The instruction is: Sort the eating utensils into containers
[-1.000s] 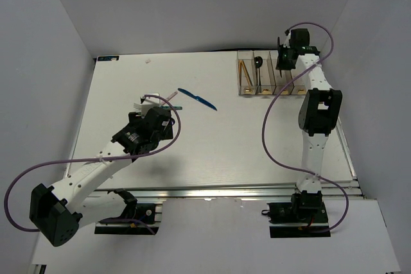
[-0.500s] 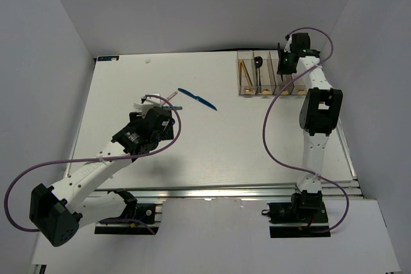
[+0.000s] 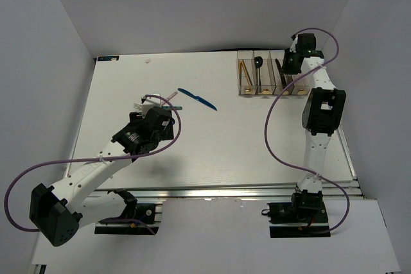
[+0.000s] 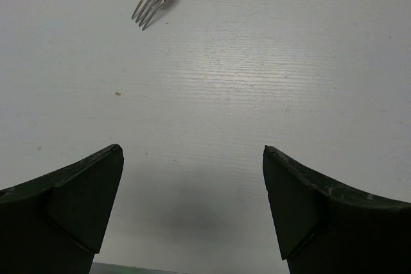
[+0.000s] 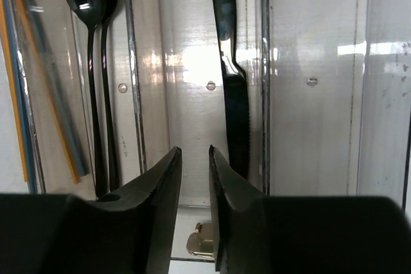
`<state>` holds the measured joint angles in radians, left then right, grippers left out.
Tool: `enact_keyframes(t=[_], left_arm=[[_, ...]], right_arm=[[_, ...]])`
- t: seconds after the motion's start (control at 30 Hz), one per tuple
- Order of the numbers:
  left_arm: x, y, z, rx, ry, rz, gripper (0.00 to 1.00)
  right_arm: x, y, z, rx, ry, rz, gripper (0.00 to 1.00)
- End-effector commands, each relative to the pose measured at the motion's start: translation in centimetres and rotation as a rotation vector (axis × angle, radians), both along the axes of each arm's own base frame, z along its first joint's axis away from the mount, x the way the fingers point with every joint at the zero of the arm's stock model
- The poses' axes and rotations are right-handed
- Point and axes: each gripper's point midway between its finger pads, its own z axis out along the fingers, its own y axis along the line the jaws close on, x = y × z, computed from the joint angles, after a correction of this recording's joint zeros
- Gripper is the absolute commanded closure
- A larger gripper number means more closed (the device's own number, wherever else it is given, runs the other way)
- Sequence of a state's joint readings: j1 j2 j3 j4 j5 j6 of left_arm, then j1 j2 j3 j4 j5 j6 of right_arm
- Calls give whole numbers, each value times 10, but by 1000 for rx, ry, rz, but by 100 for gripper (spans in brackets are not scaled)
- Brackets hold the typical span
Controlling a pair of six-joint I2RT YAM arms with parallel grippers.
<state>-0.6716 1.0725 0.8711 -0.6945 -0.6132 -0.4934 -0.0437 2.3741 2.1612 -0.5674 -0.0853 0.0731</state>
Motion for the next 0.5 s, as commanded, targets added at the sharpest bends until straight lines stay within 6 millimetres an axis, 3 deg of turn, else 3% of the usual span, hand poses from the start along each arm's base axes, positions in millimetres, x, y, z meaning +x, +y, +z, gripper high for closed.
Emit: enact_keyframes(t=[0.0,0.13,0.23,0.27,0.33,0.37,0.4,0.43,0.47], left_arm=[[4,-3,7,-13,-28,-3,2],[4,-3,5,-8,-23,0,2],[8,-8,5,-22,-14,8,2],[10,-12,6,-47,-12,16,2],[18,-26,8,-92,-2,23,2],[22,-31,9,-117,5,49,2],[27,-35,12,-124,12,66,2],[40,-43,34,-154,-25,94,2],[47,-46,19,-105,36,124,2]], right_arm=[[5,7,4,26,-26,9,70],[4,11,27,57,-55,-5,58],[-3,13,66,74,-111,-19,49],[-7,14,96,94,-158,-33,47],[-20,23,114,127,-171,-35,11],[-32,26,146,133,-222,-42,11],[-40,30,155,136,-228,-61,11],[-50,29,160,91,-232,-114,11],[-71,37,166,69,-227,-126,11]])
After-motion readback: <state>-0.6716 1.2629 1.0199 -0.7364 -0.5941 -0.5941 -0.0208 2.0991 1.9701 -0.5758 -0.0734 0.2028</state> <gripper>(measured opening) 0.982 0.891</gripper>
